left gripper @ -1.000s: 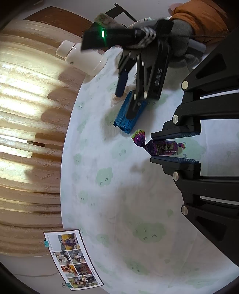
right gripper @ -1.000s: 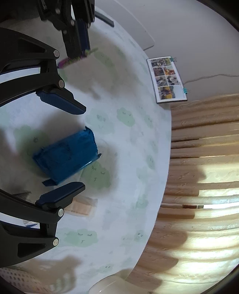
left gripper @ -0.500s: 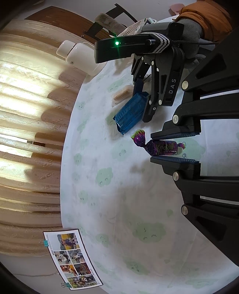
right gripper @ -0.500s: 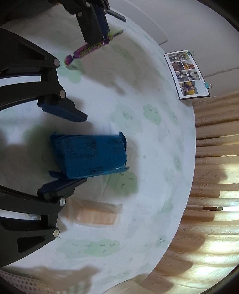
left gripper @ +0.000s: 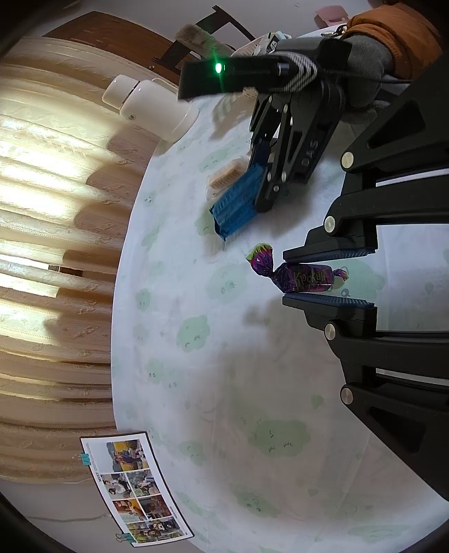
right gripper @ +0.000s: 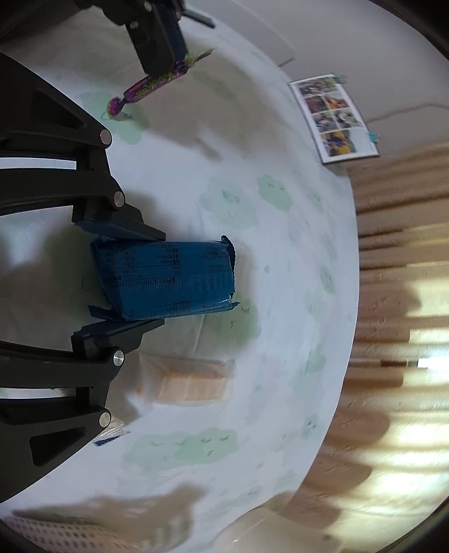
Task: Organize snacks
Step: 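Grasp the blue biscuit pack with the right gripper while the left holds the purple candy, then carry the blue biscuit pack into the basket and open the right gripper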
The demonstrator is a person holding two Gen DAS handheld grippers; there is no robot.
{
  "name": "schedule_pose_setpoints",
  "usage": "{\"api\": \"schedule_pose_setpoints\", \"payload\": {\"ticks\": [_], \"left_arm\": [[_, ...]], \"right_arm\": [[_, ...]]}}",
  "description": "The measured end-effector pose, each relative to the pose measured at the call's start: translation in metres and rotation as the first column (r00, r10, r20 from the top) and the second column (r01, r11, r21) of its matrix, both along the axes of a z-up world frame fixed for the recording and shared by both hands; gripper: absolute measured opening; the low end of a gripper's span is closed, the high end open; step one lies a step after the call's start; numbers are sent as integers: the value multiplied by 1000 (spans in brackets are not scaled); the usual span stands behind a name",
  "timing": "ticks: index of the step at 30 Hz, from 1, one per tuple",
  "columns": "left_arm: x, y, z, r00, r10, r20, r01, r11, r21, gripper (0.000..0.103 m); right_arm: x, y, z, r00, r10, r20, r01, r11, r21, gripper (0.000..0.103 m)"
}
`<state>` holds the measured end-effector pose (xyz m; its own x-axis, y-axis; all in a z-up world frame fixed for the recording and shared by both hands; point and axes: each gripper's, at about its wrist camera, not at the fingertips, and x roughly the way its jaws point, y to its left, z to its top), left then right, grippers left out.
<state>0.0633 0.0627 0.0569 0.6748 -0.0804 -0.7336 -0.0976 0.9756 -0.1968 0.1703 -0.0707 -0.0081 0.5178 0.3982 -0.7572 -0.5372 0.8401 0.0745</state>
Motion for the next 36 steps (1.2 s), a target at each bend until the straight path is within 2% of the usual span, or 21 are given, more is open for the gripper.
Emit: {"api": "schedule_pose_setpoints", "payload": {"ticks": [8,16,21,26,36], "left_arm": [[3,0,-4,1000,-3,-6,3,1000,4,16],[5,-3,-7,1000,-6,-9,6,1000,15,16],[8,-4,-10,1000,0,-18,0,1000,20,16],[11,-7,-13,1000,-3,-28,3,1000,23,16],[17,-8,-21,998,-15,-65,15,1000,-3,16]], "right_arm": [[-16,-27,31,997,-53,61,45,991,124,41],[-28,-62,58,977,-157,143,127,972,198,41],[-33,-93,75,952,-238,190,189,950,248,41],[-34,-122,82,930,-310,199,248,926,286,41],[-38,-183,91,860,-460,223,379,866,326,41]]}}
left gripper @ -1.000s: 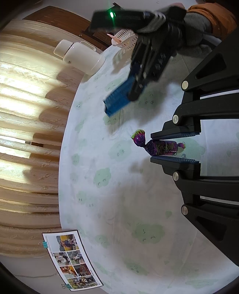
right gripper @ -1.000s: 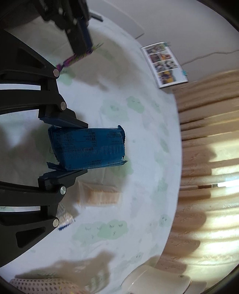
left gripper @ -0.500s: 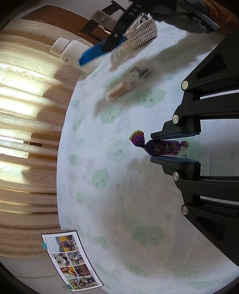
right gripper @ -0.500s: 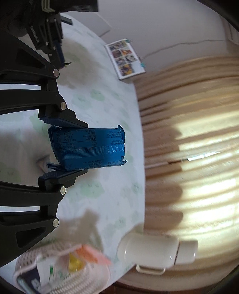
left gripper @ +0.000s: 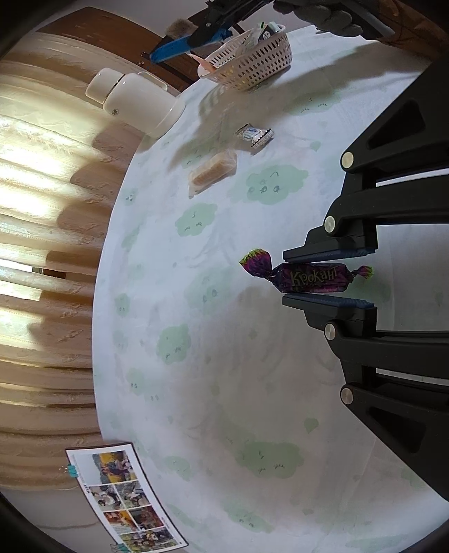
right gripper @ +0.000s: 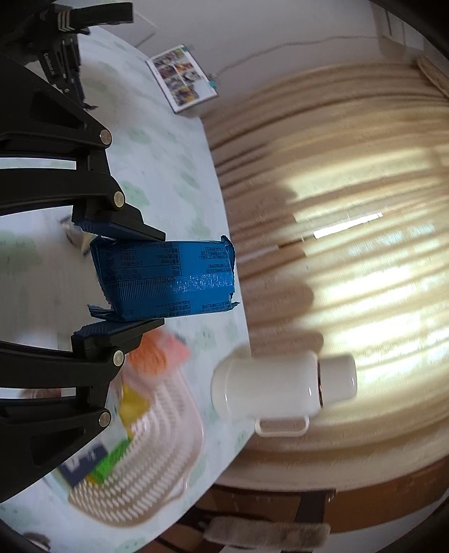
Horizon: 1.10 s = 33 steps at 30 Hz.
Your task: Organize snacks
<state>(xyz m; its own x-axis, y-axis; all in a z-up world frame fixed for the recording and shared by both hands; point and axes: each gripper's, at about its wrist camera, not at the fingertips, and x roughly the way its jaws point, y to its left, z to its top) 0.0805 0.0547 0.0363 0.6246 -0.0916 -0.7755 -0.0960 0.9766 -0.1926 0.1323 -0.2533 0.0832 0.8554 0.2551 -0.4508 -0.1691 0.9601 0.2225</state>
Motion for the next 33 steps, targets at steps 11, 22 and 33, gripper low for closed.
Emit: {"api": "schedule_pose_setpoints", "payload": {"ticks": [11,22,33], "left_arm": [[0,-10,8,1000,-12,10,12,1000,6,16],[-1,-22,16,1000,-24,19,24,999,41,16],[1,-22,1,999,-13,-29,16,997,77,44]], "right_arm": [[-10,-52,-3,986,-169,12,169,985,-29,42],[-12,-83,-23,968,-251,-4,251,968,-25,47],[-30,-80,-20,948,-299,113,304,952,-31,55]]}}
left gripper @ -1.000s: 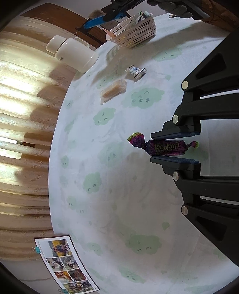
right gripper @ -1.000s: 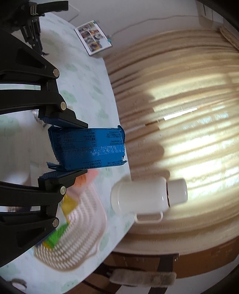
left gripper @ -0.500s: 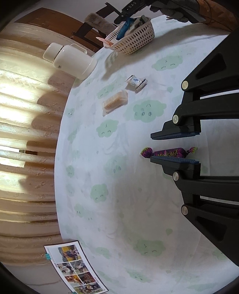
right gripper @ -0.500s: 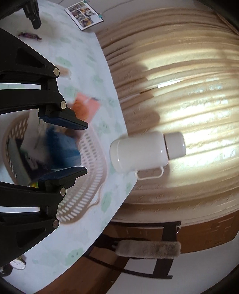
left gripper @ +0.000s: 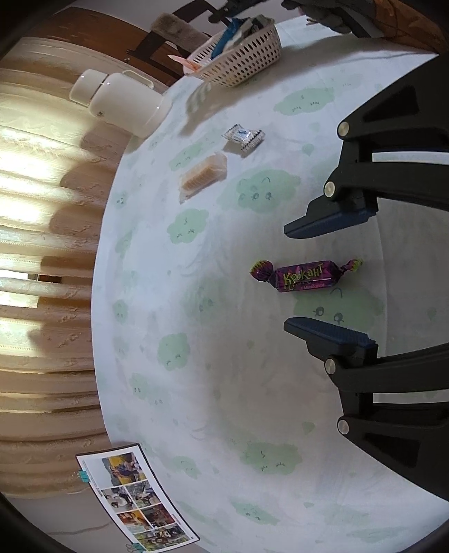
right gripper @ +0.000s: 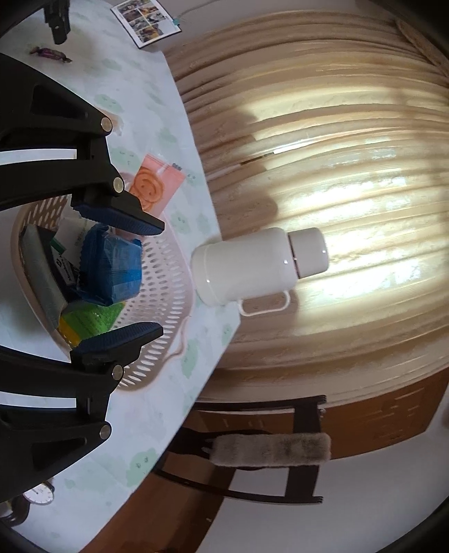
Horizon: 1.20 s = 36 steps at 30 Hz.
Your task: Organize snacks
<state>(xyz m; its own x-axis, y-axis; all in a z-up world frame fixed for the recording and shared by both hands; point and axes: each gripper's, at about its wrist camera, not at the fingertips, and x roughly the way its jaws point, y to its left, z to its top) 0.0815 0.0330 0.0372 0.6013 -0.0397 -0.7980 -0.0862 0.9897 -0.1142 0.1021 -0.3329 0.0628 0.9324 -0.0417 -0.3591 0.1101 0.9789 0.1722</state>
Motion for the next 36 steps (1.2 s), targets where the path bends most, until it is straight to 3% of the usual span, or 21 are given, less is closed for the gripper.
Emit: {"api": "schedule_pose_setpoints", "payload": {"ticks": [7,16,27,36], "left_arm": [[11,-5,-19,999,-1,-49,3,999,48,43],[17,-12,-21,998,-11,-62,16,997,75,18],[15,-51,13,994,-105,22,102,988,119,15],[19,-99,51,969,-222,105,206,968,144,15]], "right_arm": [[4,4,-3,999,-13,-29,13,999,-33,57],[1,2,-3,1000,-8,-20,8,1000,-27,57],[-10,-12,5,998,-41,38,40,999,33,57],[-13,-20,8,997,-58,43,55,996,76,57]]}}
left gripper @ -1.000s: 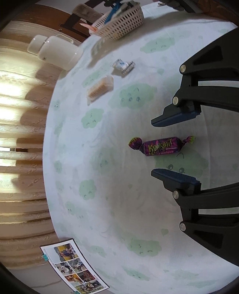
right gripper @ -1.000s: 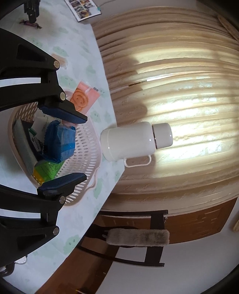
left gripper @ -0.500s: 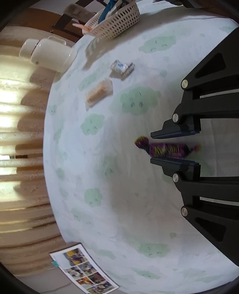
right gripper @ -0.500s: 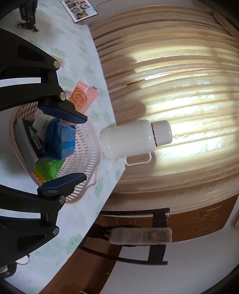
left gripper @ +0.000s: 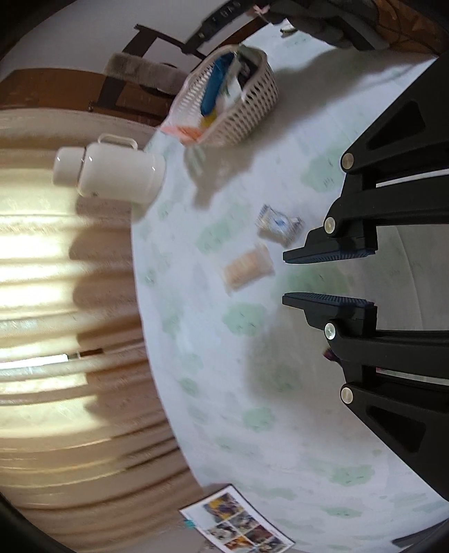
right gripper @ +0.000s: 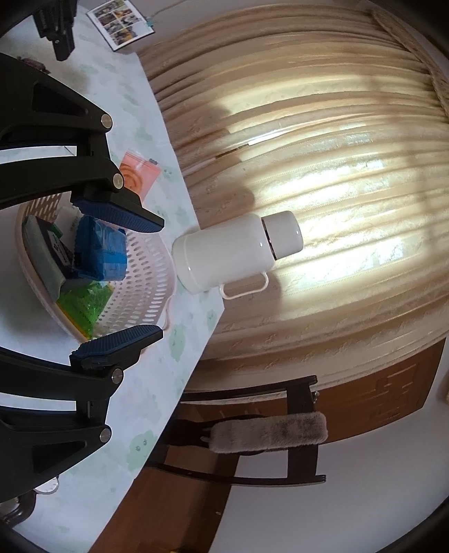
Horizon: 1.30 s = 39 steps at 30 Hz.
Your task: Organize snacks
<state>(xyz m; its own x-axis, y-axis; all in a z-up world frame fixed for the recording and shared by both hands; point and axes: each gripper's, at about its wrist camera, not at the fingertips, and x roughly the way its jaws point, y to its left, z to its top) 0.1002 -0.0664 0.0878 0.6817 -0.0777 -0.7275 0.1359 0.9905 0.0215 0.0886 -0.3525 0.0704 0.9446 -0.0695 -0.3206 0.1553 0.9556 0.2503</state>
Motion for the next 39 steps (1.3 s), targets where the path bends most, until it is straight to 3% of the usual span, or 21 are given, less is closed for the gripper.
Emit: {"api": "schedule_pose_setpoints", "payload": {"ticks": [11,13,15,20,24,25,29,39], "left_arm": [[0,29,8,997,81,-16,-81,996,-39,17],[0,38,1,994,106,-37,-108,994,-35,41],[-1,48,-10,989,135,-59,-137,990,-30,47],[1,68,-45,971,190,-147,-194,981,-12,44],[3,78,-73,953,212,-216,-217,976,1,26],[3,80,-77,952,213,-222,-219,976,-3,25],[-1,76,-77,961,194,-198,-200,980,-8,14],[3,30,-36,992,72,-106,-75,997,-18,14]], "right_arm": [[-3,0,1,1000,20,7,-21,1000,13,57],[-3,0,1,1000,19,6,-19,1000,19,57],[-3,-1,1,1000,22,2,-23,999,24,57],[-3,3,1,1000,31,-4,-31,999,9,57],[-2,4,0,1000,30,-8,-30,1000,8,57],[-2,4,0,999,31,-9,-31,999,8,57],[-2,4,0,1000,31,-6,-31,1000,7,57],[-5,-2,-1,1000,17,15,-18,999,28,57]]}}
